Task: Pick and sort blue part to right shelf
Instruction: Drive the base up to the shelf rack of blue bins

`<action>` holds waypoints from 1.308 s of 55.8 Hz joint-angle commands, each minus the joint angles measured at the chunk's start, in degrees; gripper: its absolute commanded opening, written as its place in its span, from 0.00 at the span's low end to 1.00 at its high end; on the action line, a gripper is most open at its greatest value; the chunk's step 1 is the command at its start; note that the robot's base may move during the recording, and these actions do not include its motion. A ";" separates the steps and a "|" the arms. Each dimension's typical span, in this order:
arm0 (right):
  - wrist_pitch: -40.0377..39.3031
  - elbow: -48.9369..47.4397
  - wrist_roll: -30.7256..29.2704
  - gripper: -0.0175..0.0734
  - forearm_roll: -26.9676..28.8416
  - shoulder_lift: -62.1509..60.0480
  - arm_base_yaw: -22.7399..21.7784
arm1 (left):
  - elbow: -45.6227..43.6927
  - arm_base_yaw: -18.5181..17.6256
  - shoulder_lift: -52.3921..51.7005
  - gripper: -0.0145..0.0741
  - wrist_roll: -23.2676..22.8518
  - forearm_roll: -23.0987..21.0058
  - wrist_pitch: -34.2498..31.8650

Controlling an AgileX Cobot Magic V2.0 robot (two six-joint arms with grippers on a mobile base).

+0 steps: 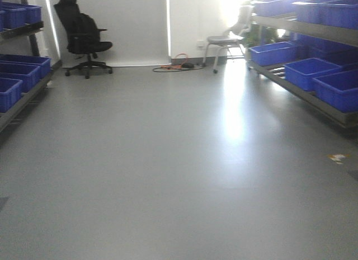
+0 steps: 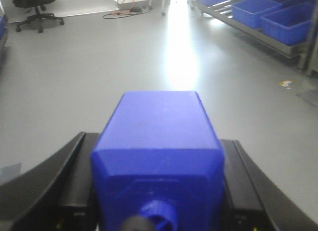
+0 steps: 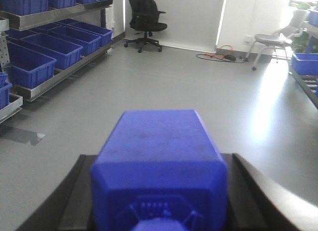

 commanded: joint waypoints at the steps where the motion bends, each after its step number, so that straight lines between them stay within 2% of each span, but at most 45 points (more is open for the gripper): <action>1: -5.11 -1.46 -0.08 0.50 0.73 0.85 -0.19 | -1.58 -0.46 0.75 0.52 -0.37 0.67 -5.01; 73: -5.11 -1.46 -0.08 0.50 0.73 0.85 -0.19 | -1.58 -0.46 0.75 0.52 -0.37 0.67 -5.01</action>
